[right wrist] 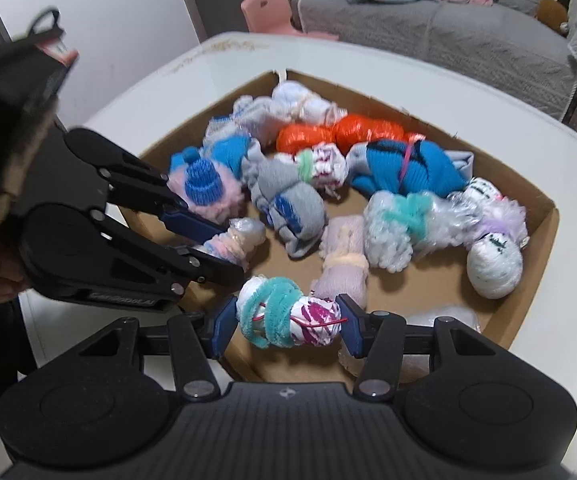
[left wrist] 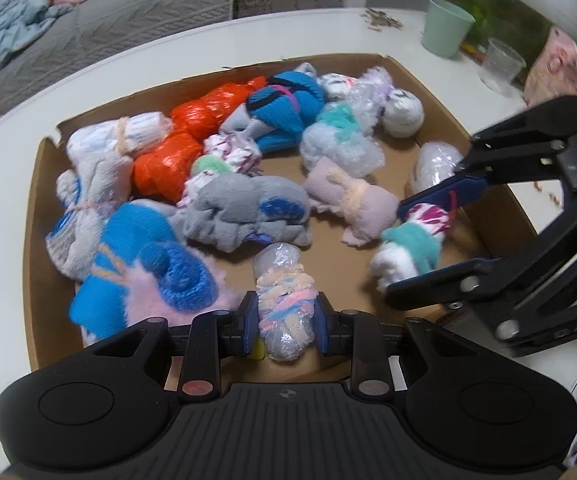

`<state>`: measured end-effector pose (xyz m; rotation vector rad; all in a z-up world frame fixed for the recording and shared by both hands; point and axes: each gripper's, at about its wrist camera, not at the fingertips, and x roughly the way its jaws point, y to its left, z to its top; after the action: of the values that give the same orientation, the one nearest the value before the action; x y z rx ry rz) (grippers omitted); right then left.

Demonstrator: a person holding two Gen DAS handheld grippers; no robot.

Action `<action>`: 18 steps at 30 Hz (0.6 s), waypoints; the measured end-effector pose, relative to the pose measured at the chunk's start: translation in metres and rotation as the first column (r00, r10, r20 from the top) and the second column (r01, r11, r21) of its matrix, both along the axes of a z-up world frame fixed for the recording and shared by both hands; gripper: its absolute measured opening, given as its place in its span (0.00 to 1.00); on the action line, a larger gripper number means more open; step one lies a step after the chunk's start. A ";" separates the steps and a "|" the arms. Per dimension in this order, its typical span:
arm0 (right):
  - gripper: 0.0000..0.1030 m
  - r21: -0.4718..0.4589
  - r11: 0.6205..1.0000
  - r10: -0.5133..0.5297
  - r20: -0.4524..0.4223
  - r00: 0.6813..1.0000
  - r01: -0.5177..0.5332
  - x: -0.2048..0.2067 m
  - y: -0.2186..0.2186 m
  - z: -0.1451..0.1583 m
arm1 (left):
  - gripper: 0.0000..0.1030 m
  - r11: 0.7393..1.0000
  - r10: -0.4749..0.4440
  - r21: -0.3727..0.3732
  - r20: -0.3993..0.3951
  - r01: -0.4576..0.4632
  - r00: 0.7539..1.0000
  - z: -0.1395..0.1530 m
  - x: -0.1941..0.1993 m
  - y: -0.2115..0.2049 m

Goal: Organize objects
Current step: 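Lower both bundles into the tray and open both tools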

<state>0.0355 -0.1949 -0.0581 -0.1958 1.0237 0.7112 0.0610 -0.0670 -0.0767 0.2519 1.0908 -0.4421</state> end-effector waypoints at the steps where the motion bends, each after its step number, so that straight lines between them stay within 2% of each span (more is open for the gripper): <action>1: 0.48 -0.015 1.000 0.009 0.010 1.000 -0.009 -0.001 0.001 0.000 | 0.33 1.000 -0.014 0.010 -0.005 0.014 1.000 0.000 0.001 -0.002; 5: 0.48 -0.050 0.997 0.060 0.040 0.997 -0.058 0.001 0.003 -0.002 | 0.33 0.997 -0.069 0.030 -0.023 0.070 0.997 0.000 0.006 -0.010; 9: 0.48 -0.131 0.982 0.147 0.055 0.988 -0.139 0.003 0.008 -0.013 | 0.34 0.990 -0.126 0.065 -0.005 0.126 0.992 -0.001 0.006 -0.016; 12: 0.48 -0.144 0.974 0.182 0.047 0.982 -0.174 0.004 0.009 -0.018 | 0.35 0.994 -0.100 0.039 -0.015 0.100 0.995 -0.004 0.007 -0.013; 18: 0.48 -0.118 0.979 0.169 0.027 0.985 -0.165 0.009 0.006 -0.016 | 0.35 0.998 -0.060 0.006 -0.028 0.061 0.998 -0.002 0.005 -0.016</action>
<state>0.0449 -0.1887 -0.0741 -0.3972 1.0221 0.7980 0.0659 -0.0827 -0.0782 0.2862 1.1142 -0.4973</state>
